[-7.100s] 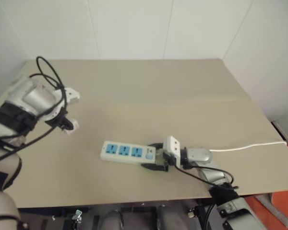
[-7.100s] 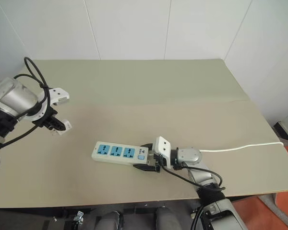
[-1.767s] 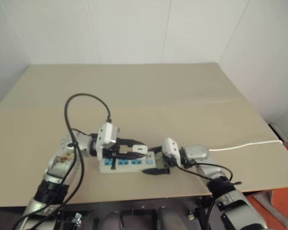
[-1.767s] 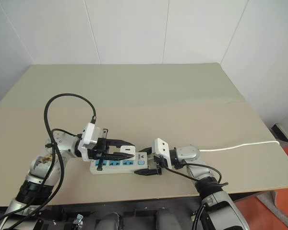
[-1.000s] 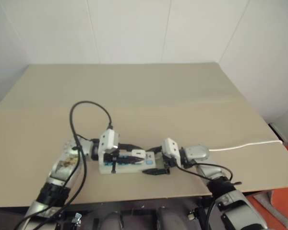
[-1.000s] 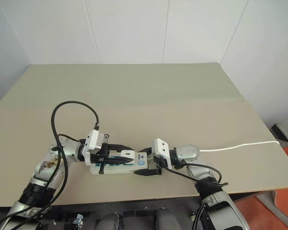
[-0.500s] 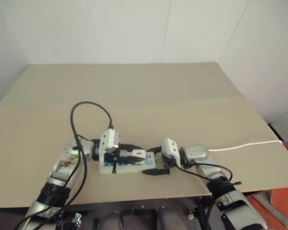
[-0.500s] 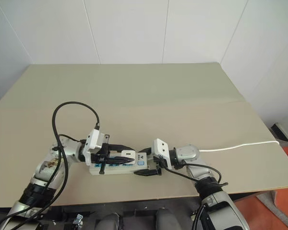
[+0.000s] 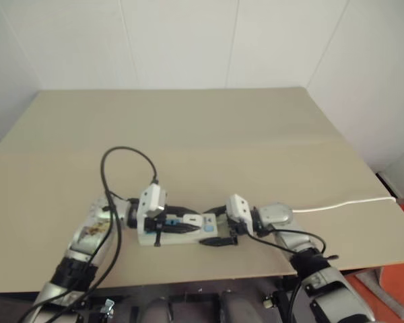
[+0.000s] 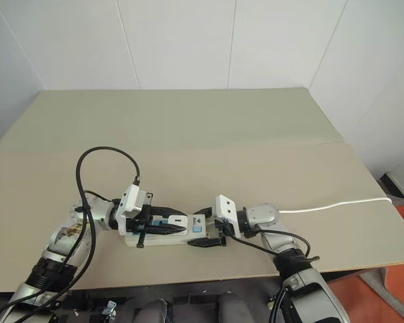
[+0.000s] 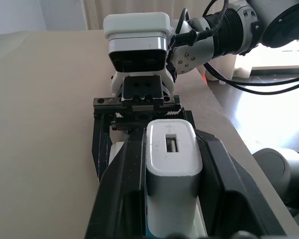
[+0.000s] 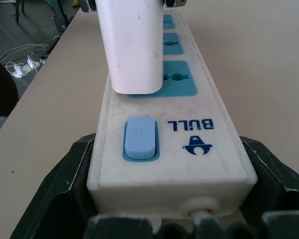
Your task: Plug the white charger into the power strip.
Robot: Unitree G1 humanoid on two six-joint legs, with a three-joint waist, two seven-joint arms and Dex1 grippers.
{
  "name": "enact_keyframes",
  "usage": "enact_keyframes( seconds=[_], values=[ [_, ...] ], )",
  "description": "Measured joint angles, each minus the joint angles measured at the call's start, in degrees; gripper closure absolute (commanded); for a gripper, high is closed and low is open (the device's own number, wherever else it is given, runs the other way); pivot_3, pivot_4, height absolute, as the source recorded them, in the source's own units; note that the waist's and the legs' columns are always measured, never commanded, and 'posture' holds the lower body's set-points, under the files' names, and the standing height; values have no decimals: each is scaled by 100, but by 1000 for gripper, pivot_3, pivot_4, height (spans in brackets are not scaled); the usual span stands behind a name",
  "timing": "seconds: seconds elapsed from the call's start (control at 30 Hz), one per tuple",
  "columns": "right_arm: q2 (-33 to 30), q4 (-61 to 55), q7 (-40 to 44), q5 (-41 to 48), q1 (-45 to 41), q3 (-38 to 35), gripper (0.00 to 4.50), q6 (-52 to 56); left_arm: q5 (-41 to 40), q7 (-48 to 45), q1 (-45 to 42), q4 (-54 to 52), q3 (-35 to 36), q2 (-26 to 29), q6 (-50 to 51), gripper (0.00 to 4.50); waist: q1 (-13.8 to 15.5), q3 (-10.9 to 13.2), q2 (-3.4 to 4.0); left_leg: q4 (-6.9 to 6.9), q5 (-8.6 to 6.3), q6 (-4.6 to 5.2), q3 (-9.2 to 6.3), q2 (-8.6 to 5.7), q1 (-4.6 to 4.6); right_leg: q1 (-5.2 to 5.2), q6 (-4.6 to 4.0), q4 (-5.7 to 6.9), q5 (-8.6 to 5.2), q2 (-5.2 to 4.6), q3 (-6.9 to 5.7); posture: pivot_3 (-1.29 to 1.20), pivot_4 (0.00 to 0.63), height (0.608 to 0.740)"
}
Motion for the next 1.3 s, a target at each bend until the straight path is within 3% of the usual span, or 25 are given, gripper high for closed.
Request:
enact_keyframes(
  seconds=[1.3],
  values=[
    [30, 154, -57, -7, -143, 177, 1051, -108, -138, 461, 603, -2, 36, 183, -516, 3480, -101, -23, 19, -21, 0, 1, 7, 13, 11, 1, 0, -7, -1, 11, 11, 0, 150, 740]
  ],
)
